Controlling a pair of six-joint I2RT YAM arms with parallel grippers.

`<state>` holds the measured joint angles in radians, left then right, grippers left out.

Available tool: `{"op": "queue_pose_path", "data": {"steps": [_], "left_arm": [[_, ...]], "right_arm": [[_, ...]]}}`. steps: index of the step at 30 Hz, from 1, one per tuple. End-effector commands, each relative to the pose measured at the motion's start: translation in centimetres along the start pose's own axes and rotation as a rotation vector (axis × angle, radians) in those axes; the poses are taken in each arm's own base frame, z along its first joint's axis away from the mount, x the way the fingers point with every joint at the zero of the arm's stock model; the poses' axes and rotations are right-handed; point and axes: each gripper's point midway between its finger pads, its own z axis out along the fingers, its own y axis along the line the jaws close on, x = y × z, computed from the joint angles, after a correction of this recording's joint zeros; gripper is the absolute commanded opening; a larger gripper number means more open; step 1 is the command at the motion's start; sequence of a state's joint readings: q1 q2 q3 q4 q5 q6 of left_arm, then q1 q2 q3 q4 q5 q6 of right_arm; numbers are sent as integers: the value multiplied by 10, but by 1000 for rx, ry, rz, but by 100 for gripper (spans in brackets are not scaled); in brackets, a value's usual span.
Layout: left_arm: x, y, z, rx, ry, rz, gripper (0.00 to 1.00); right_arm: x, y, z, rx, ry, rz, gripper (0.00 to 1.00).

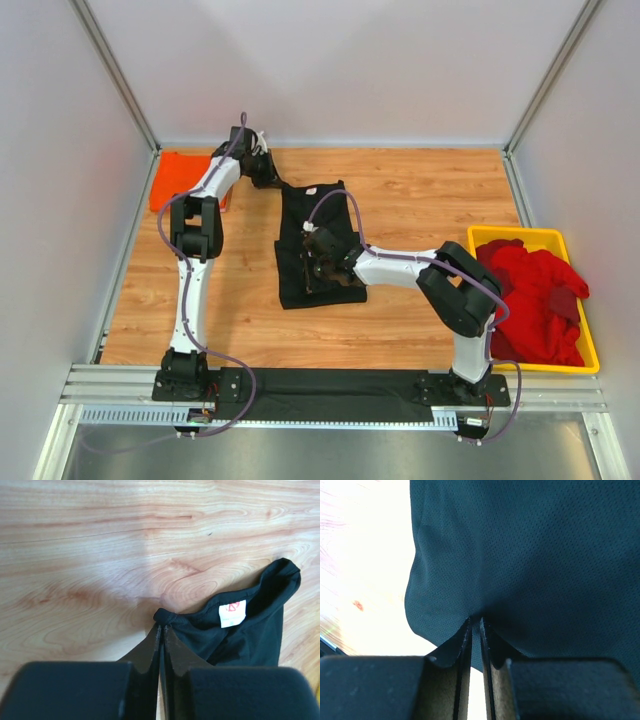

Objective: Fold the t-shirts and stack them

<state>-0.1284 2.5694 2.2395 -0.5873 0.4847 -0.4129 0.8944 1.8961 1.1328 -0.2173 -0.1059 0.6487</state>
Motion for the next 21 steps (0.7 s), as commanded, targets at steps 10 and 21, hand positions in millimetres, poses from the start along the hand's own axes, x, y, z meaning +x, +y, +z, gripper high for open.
{"op": "queue_pose_path", "data": {"steps": [10,21], "left_arm": [[-25,-12,-43,21,-56,68,44],[-1,-71,-139,9,-71,35,51]], "right_arm": [[-2,5,-8,12,9,-17,14],[-34,18,-97,-4,-59,-26,26]]}}
